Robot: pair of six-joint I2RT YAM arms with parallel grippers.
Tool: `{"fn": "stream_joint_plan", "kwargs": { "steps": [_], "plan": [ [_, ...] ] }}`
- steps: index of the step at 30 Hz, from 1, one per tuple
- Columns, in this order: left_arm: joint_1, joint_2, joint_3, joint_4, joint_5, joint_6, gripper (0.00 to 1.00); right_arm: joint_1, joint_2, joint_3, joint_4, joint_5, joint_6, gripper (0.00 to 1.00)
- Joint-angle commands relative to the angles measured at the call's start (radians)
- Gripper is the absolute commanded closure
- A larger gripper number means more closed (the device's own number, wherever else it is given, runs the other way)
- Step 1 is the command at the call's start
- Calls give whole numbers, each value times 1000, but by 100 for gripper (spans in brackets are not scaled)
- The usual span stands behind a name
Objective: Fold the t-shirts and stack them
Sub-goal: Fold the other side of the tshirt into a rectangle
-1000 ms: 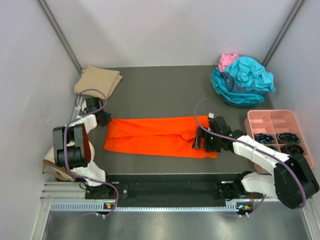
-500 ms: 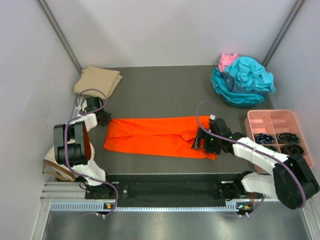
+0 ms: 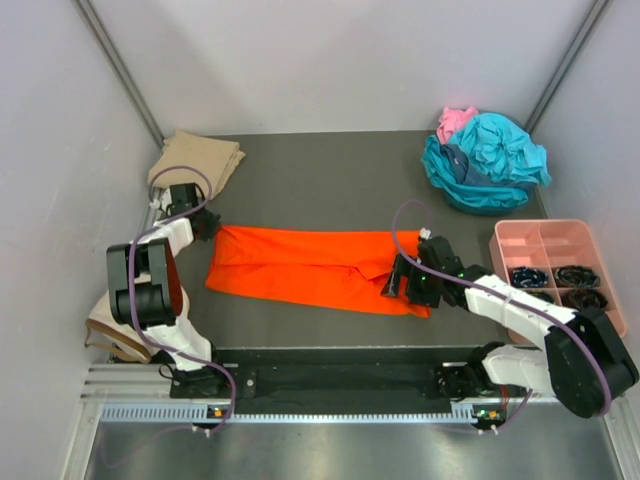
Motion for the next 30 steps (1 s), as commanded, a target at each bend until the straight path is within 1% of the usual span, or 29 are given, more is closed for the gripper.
{"fn": "stream_joint_plan", "kwargs": {
  "steps": [1, 4, 8, 9, 12, 15, 16, 17, 19, 20, 22, 30],
  "plan": [
    [6, 18, 60, 37, -15, -6, 100, 9, 39, -60, -25, 45, -6, 13],
    [6, 35, 76, 37, -7, -2, 100, 9, 39, -60, -23, 43, -5, 13],
    [6, 58, 91, 50, 0, -3, 96, 9, 37, -60, -25, 42, -8, 13],
    [8, 62, 96, 53, 0, -3, 93, 9, 37, -60, -26, 42, -6, 13],
    [11, 85, 110, 53, 4, 3, 91, 9, 39, -60, -26, 42, -8, 12],
    [13, 104, 119, 57, 10, 4, 85, 9, 37, -60, -25, 43, -9, 12],
    [14, 110, 120, 59, 7, 6, 76, 9, 37, -60, -25, 42, -8, 12],
    [14, 112, 122, 60, 5, 7, 74, 9, 39, -60, -26, 42, -8, 12],
    [17, 119, 130, 59, -3, 11, 73, 9, 39, -60, -25, 39, -8, 12],
    [17, 119, 130, 57, -4, 12, 67, 9, 37, -60, -25, 39, -8, 12],
    [20, 124, 137, 59, -7, 14, 62, 9, 37, -60, -26, 39, -8, 12],
    [26, 113, 133, 47, 10, 15, 60, 9, 39, -59, -31, 40, -9, 12]
  ]
}}
